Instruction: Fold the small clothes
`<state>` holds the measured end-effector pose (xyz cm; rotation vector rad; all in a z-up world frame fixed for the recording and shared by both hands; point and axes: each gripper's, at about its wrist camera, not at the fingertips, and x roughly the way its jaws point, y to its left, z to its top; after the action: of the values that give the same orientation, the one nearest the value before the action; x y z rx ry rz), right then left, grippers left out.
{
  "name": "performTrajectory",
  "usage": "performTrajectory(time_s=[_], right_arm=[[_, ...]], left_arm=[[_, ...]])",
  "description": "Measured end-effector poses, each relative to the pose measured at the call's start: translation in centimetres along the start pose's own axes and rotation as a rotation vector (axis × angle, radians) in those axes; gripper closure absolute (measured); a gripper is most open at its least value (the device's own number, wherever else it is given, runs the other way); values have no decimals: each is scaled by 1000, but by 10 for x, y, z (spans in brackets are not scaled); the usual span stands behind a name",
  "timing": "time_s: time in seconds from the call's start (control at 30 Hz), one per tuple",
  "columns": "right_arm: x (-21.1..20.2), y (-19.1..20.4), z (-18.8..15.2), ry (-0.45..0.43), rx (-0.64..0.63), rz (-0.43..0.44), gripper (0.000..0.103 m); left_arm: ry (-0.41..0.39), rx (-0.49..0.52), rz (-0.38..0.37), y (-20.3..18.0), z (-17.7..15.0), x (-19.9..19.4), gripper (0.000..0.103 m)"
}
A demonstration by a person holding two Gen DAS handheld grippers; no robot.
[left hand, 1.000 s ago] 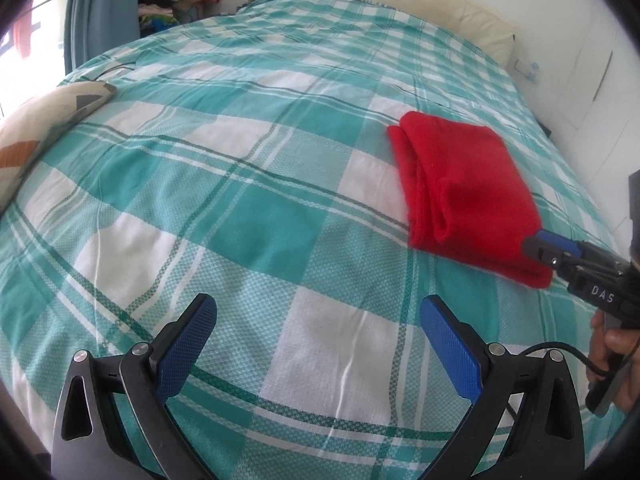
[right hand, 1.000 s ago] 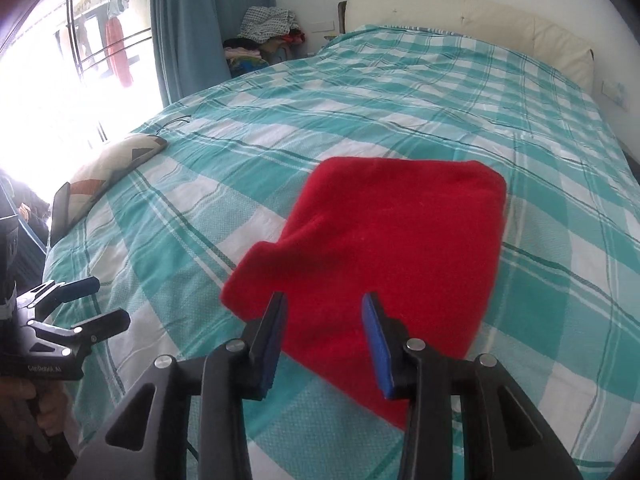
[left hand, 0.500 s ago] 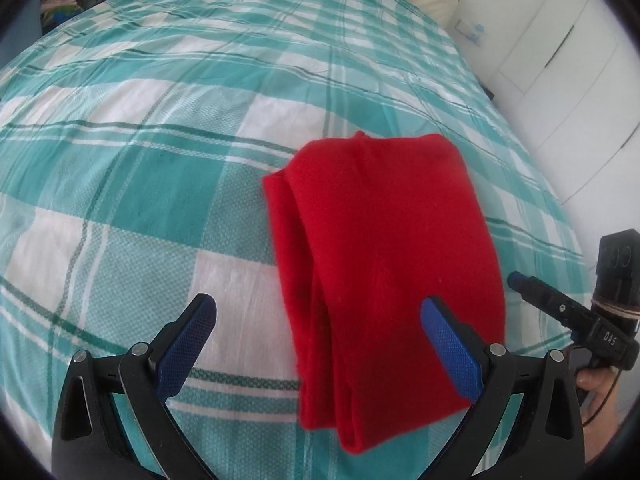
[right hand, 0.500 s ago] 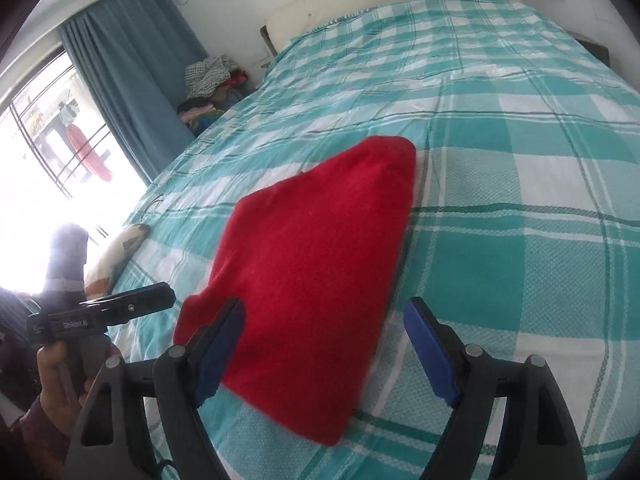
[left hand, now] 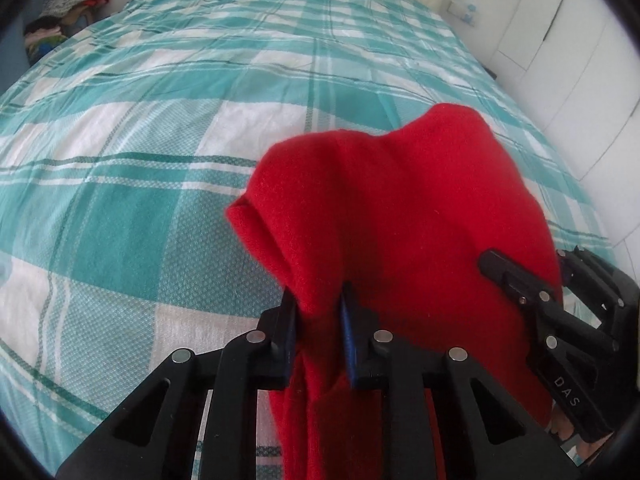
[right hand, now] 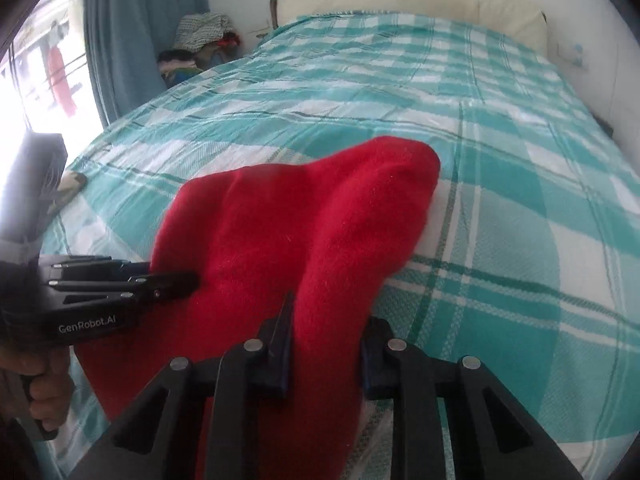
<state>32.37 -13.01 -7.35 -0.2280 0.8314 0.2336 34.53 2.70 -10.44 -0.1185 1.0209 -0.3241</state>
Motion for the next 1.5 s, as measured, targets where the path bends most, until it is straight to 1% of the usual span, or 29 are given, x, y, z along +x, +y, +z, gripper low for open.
performTrajectory(time_s=[0.07,0.13,0.2,0.27,0.3,0.33,0.37,0.4,0.43,0.47,0.5,0.53,0.57,0.6,0.63,0.67,0.73,0.8,0.93,1.03,1.2,1.33,1.4,1.5], right_arm=[[-19,7,7,-60,-44,-23,80],[-38,5,17,-121,-46,-16,80],[-57,0,29,-179,-33,-4,80],[-66,-11,42,-193,11,36,80],[-65,-16,49,-182,43,60,80],[-60,-23,53,-158,80,89,79],[-53,-32,53,-117,116,119,76],[-44,-40,47,-69,152,139,74],[-36,-49,37,-27,182,132,61],[-31,-55,27,5,200,97,41],[-32,-62,13,21,211,59,34],[-38,-68,-2,23,218,36,27],[-45,-73,-16,25,218,23,26],[-55,-77,-30,25,213,0,24],[-67,-81,-43,22,207,-41,17],[-79,-82,-53,10,203,-75,11],[-106,-86,-69,-14,212,-107,9],[-132,-85,-77,-43,236,-119,9],[-183,-66,-77,-114,244,-116,4],[-211,-43,-75,-144,214,-103,3],[-242,-12,-77,-170,160,-90,3],[-256,1,-83,-163,144,-85,2],[-261,5,-88,-160,135,-87,1],[-265,9,-96,-152,132,-91,1]], left_arm=[[-47,-11,-34,1,4,-23,85],[-97,-7,-56,-1,12,-50,85],[-143,18,-59,-7,21,-73,85],[-154,29,-67,-10,30,-85,85],[-146,29,-68,-11,34,-84,82],[-128,25,-57,-10,34,-78,72],[-111,19,-32,-9,32,-70,65],[-97,14,6,-6,27,-61,45],[-96,7,65,-2,18,-55,32],[-107,0,127,2,7,-53,29],[-127,0,166,5,-4,-55,28],[-149,4,186,7,-14,-61,25],[-173,8,208,7,-24,-69,20],[-204,13,241,5,-33,-79,9],[-246,22,279,2,-40,-92,3],[-290,38,312,-4,-47,-105,2],[-357,69,354,-17,-57,-128,0],[-387,85,383,-30,-63,-147,0],[-423,117,388,-54,-78,-183,0],[-429,117,393,-67,-90,-202,0],[-429,121,403,-82,-112,-223,0],[-422,101,397,-87,-125,-230,0],[-435,100,412,-91,-132,-233,0],[-424,113,424,-96,-140,-234,0]])
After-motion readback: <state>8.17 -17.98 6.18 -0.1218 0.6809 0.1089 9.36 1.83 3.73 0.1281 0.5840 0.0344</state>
